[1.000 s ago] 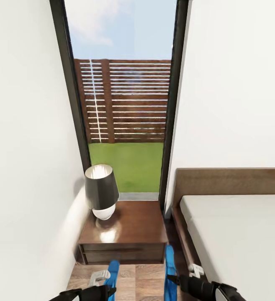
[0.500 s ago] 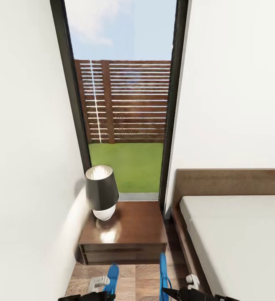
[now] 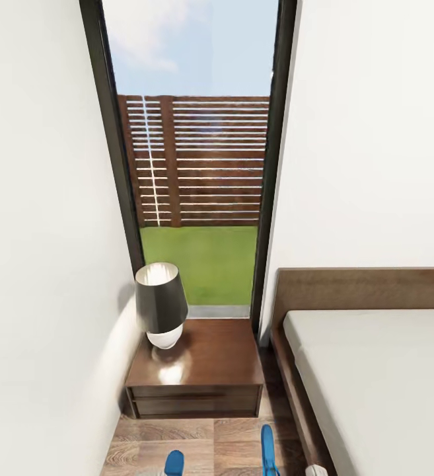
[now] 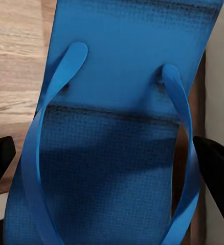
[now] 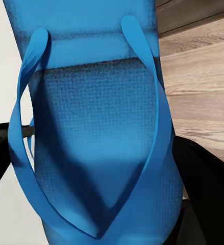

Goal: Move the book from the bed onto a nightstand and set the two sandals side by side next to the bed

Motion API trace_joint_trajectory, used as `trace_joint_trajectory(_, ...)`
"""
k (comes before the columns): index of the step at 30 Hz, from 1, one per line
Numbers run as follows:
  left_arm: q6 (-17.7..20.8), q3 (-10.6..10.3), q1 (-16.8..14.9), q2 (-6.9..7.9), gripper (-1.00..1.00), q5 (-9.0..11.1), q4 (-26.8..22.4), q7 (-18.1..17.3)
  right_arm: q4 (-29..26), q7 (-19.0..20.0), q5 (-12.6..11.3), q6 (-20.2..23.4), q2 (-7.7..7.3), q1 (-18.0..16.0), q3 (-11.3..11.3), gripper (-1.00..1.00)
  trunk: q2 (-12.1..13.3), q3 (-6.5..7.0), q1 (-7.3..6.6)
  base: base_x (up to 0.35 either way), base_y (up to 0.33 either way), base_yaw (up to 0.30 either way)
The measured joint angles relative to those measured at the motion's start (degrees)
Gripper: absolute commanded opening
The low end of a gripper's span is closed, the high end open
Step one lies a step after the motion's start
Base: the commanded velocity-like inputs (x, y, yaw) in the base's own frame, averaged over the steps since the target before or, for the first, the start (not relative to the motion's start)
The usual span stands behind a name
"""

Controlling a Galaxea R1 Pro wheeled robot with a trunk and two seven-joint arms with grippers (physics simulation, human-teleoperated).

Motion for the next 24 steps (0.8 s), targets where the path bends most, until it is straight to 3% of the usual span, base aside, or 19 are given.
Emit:
trace_joint_trajectory(9, -0.2, 0.2, 0.0, 1.46, -1.0, 0.2, 0.1, 0.2, 0.1, -0.1, 0.0, -0.2, -0.02, 0.0, 0.0, -1.0, 0.0, 0.0, 0.0, 0.0, 0.005, 0.0)
trace_joint_trajectory(24, -0.3, 0.2, 0.0, 1.6, -1.0, 0.3, 0.1, 0.2, 0.1, 0.0, -0.2, -0.2, 0.0, 0.0, -0.1, -1.0, 0.0, 0.0, 0.0, 0.0, 0.117, 0.0)
